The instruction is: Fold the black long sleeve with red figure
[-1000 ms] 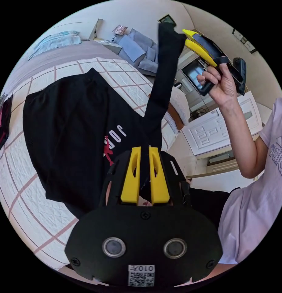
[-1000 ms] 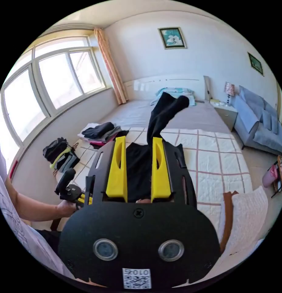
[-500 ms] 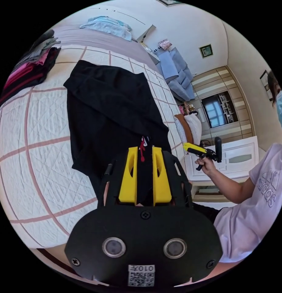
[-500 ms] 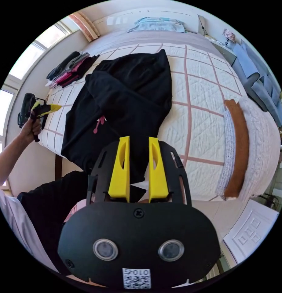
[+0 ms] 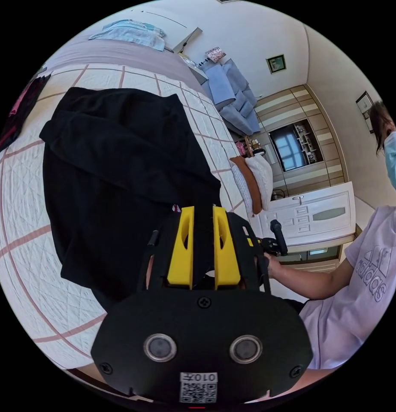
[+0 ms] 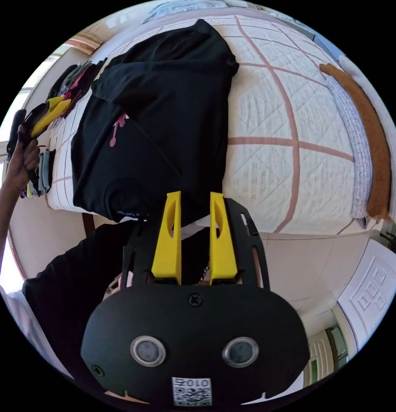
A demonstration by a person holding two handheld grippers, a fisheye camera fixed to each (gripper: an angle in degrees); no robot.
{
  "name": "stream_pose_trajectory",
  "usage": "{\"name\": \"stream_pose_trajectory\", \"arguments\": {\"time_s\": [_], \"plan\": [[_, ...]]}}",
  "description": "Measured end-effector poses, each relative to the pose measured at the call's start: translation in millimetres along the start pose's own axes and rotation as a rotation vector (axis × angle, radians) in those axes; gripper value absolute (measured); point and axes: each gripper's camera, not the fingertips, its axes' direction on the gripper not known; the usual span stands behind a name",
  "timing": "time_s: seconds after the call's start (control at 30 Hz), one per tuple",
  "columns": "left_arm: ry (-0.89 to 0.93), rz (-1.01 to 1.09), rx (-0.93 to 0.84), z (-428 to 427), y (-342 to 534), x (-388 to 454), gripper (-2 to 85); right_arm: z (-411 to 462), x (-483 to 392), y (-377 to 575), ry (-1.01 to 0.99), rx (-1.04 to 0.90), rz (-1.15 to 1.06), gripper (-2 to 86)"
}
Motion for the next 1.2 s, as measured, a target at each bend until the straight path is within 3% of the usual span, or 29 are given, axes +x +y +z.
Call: {"name": "stream_pose_trajectory", "arguments": {"time_s": [0.47, 0.63, 0.73, 0.9, 1.07, 1.2], "plan": [[0.011, 0.015, -0.035, -17.6, -12.4, 25.8, 5.6, -6.1, -9.6, -35.1, 0.317, 0.011, -0.263, 4.2], [-0.009, 0.014, -0.037, -33.7, -13.2, 30.9, 5.8, -40.4, 67.5, -2.2, 0.052, 0.114, 0.062, 4.0], [-0.009, -0.010, -0.028, -40.5, -13.0, 26.9, 6.0, -20.8, 62.7, -8.0, 0.026, 0.037, -0.069, 4.2], [-0.113, -0.047, -0.001, -66.0, -16.1, 20.1, 6.9, -43.5, 76.2, -16.4, 0.097, -0.015, -0.102, 6.4], [-0.242, -0.148, 0.074, -100.7, -29.1, -8.9, 8.5, -92.1, 97.5, -29.5, 0.093, 0.151, -0.108, 8.8], [-0.330, -0.207, 0.121, -116.7, -66.9, -39.9, 9.5, -116.7, 93.0, -96.8, 0.111, 0.275, -0.271, 11.4]]}}
